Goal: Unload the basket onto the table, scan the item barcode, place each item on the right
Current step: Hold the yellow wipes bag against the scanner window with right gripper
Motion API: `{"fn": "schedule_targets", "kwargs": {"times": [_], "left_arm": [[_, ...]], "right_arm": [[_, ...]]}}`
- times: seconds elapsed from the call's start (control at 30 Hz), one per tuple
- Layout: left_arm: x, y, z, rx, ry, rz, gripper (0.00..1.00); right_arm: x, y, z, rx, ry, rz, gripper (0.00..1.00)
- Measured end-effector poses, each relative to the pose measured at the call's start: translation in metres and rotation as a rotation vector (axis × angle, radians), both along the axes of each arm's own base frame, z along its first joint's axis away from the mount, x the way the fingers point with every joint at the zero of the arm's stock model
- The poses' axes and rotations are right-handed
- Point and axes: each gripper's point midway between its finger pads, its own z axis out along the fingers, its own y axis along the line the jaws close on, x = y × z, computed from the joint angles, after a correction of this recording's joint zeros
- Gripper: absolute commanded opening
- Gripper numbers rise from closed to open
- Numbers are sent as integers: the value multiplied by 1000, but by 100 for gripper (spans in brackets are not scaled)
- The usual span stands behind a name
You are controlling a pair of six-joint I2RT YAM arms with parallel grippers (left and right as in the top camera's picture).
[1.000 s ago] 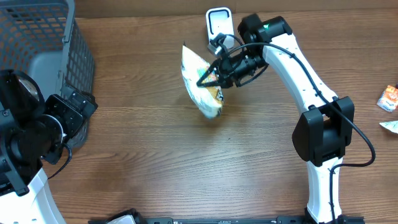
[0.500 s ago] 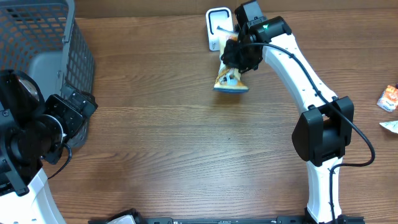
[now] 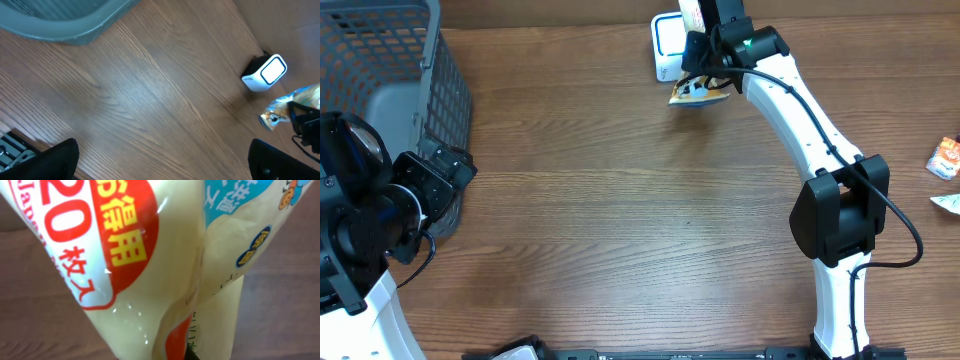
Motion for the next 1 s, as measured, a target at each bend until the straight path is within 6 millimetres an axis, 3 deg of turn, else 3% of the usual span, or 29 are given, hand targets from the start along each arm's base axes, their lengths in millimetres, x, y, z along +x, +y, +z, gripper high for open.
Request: {"fn": "schedule_targets", "kwargs": {"times": [0.27, 0.43, 0.77, 0.87, 1.0], "left_arm": [[0, 0, 0, 0, 0, 0, 100], [0, 0, 0, 0, 0, 0, 100], [0, 0, 0, 0, -1, 0, 100], [0, 0, 0, 0, 0, 0, 100], [0, 0, 0, 0, 0, 0, 100]], "right_arm": [[18, 3, 17, -34, -116, 36, 4], [24, 20, 19, -119, -188, 126, 4], [9, 78, -24, -448, -245, 296, 4], [9, 78, -26, -489, -249, 305, 4], [16, 61, -26, -503, -241, 282, 4]]}}
